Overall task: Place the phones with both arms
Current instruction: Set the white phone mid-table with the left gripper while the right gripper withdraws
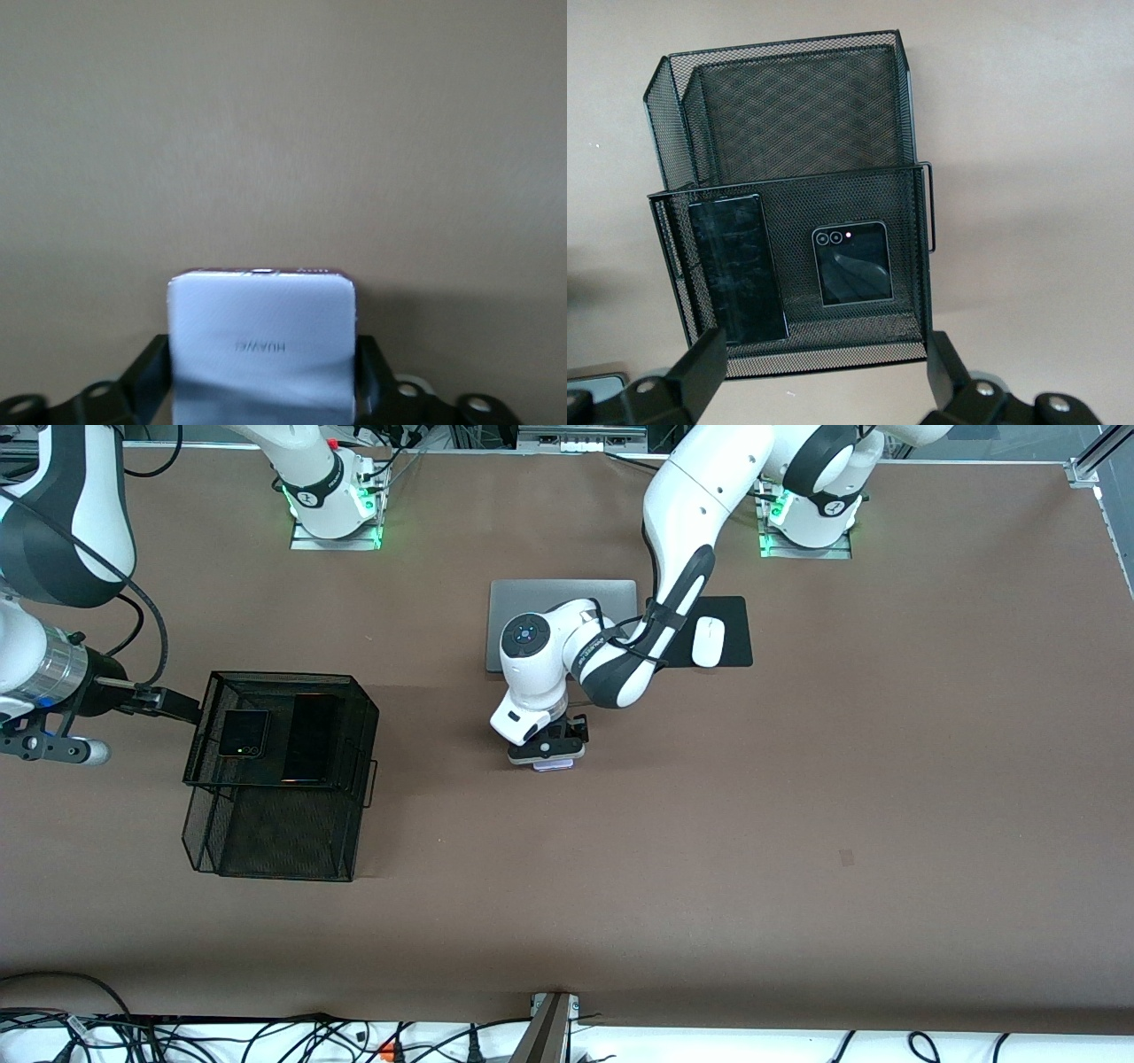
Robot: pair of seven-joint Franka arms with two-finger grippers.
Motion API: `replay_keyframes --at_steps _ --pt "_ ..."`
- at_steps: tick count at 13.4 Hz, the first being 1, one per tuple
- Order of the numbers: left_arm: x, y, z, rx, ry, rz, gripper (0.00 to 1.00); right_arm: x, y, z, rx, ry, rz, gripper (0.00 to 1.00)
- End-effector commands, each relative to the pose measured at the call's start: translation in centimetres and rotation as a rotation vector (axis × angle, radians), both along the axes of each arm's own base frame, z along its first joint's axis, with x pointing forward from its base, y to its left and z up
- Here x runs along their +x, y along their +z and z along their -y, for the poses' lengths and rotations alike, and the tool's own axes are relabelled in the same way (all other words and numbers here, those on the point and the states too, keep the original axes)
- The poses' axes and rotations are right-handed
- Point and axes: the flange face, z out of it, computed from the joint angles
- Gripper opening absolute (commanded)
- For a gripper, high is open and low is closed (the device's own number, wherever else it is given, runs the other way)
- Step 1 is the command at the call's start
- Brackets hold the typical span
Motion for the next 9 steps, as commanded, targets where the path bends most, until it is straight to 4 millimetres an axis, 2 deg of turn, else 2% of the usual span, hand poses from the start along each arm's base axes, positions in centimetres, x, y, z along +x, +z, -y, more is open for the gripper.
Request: replay_keyframes --at_steps 1,4,5,6,7,8,9 --pt "3.3 5.3 -1.5 -0.034 0.058 0.026 1.0 0.1 0.4 -0.1 -0.003 0.002 -0.012 1.0" --pt "6.4 10.5 -4.7 -0.064 0.112 0.041 1.0 0.1 0.3 -0.3 0.004 -0.006 -0.016 1.0" --pt "7.0 11.8 -6.2 -0.063 0.138 0.023 1.0 0.0 0.3 -1.2 0.006 0.009 -0.021 1.0" --pt "7.5 12.8 -8.2 -0.058 0.136 -0.023 1.0 -0.2 0.2 -2.9 0.014 0.033 -0.034 1.0" --pt "8.0 14.1 -10.2 -0.069 0.091 -0.062 1.0 -0.2 0.2 -5.6 0.041 0.072 -0.028 1.0" --pt "8.2 14.9 -12.5 -0.062 0.072 -0.096 1.0 -0.3 0.1 -8.6 0.077 0.106 -0.026 1.0" --pt "8.3 15.8 -15.2 -0.044 0.075 -0.124 1.0 -0.5 -0.6 -12.6 0.08 0.146 -0.036 1.0"
